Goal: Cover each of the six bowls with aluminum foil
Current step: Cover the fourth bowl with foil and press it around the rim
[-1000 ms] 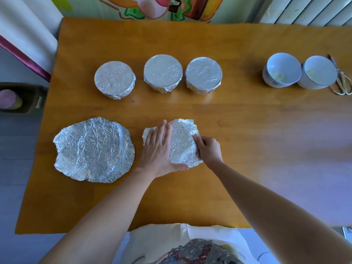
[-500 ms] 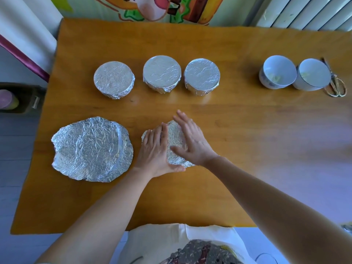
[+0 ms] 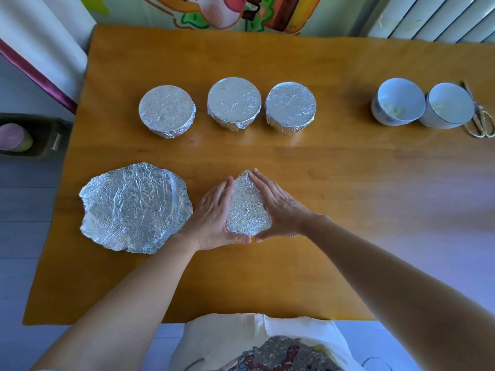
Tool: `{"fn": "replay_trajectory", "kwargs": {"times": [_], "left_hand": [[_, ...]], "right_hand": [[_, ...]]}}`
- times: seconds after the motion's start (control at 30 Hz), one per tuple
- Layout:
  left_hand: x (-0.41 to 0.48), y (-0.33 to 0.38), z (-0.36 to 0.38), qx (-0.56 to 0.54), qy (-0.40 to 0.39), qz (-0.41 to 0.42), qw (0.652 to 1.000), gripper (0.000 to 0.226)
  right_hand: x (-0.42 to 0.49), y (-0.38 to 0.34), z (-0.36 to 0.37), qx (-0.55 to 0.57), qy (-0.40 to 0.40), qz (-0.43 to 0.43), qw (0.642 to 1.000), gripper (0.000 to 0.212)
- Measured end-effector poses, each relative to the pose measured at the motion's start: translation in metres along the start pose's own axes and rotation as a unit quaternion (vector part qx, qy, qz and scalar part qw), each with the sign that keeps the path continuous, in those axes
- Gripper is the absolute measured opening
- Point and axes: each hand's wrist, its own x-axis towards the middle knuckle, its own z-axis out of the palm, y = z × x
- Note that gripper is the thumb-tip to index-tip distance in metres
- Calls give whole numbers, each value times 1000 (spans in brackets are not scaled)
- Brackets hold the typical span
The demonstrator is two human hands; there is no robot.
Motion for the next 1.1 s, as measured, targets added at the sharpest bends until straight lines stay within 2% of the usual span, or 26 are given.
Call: {"fn": "replay_trajectory", "kwargs": {"times": [0.13,0.67,1.1], "left_hand": [[-2,-1,0,-12,7,-1,1000,133],[2,-4,-1,81,25,-10,996,144],[-3,-2,1,74,36,-25,996,151]], "right_hand": [[-3,-1,2,-4,15,9,1000,149],[0,2,8,1,33,25,999,153],[0,-3,7,-5,11,60,998,158]]}}
